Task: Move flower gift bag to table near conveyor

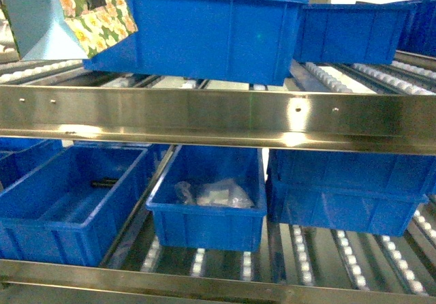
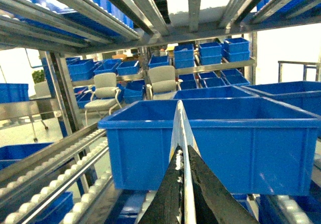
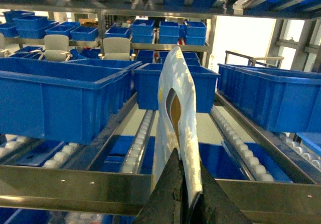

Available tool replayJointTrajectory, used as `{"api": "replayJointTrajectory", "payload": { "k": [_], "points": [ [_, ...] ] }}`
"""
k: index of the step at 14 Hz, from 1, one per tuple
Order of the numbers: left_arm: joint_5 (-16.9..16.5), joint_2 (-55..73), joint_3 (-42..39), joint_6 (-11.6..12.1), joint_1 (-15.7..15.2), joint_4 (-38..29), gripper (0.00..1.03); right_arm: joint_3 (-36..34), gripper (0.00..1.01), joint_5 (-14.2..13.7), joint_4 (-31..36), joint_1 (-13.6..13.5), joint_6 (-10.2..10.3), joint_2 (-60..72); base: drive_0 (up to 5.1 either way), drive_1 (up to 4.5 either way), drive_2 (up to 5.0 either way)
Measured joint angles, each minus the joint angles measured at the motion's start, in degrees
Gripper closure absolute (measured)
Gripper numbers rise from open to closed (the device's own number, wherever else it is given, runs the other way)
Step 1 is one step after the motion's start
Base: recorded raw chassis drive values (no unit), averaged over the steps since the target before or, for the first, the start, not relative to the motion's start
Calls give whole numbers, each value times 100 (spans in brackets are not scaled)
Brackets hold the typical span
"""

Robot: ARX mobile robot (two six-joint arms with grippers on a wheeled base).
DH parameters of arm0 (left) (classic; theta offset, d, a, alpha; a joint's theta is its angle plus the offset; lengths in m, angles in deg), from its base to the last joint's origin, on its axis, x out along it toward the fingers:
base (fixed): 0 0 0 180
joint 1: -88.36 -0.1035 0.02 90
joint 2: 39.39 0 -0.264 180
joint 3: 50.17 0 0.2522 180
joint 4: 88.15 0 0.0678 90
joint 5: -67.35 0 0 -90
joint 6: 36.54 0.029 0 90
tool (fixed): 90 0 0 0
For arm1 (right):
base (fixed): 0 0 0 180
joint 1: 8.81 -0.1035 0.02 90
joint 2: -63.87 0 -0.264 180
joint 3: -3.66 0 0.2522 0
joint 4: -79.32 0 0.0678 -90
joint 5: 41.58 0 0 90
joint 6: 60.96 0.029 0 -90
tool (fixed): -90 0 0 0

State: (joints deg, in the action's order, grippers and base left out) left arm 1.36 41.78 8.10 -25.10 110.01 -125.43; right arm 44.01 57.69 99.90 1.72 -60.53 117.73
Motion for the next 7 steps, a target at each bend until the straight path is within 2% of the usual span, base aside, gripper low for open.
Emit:
{"api": "replayJointTrajectory", "payload": {
  "k": [7],
  "points": [
    [0, 0, 0, 2, -11, 2, 101, 0, 99, 0, -9, 0, 0, -2, -472, 101, 376]
  ]
}}
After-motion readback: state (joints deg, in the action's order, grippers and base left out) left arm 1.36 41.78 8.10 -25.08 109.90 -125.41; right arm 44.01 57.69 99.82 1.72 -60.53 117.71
